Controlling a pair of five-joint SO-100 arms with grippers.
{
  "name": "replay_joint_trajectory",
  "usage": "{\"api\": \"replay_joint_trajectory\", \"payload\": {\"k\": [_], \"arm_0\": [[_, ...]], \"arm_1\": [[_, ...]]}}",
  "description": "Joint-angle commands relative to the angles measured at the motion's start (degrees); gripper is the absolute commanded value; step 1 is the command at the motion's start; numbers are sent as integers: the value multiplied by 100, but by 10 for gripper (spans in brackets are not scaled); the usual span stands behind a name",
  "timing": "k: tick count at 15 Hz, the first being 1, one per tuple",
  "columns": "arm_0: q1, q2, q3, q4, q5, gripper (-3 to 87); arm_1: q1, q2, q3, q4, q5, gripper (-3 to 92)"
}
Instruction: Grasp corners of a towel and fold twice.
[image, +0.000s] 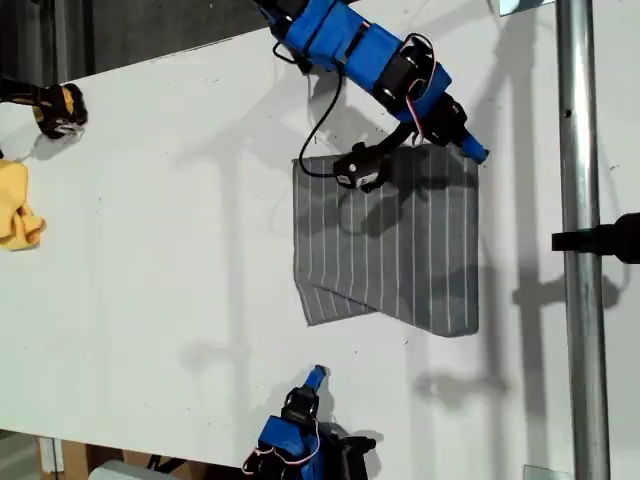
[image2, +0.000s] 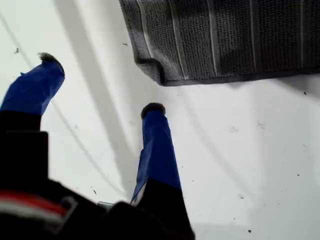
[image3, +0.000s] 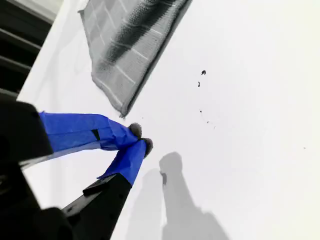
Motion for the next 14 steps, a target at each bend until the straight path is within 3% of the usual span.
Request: {"api": "replay_joint_trajectory", "payload": {"k": [1, 14], "arm_0": [[62, 26, 35, 9, -70, -15], [26, 18, 35, 18, -88, -15]], "arm_1": [[141, -185, -360, -18, 79, 351], [35, -1512, -483, -554, 246, 306]]}}
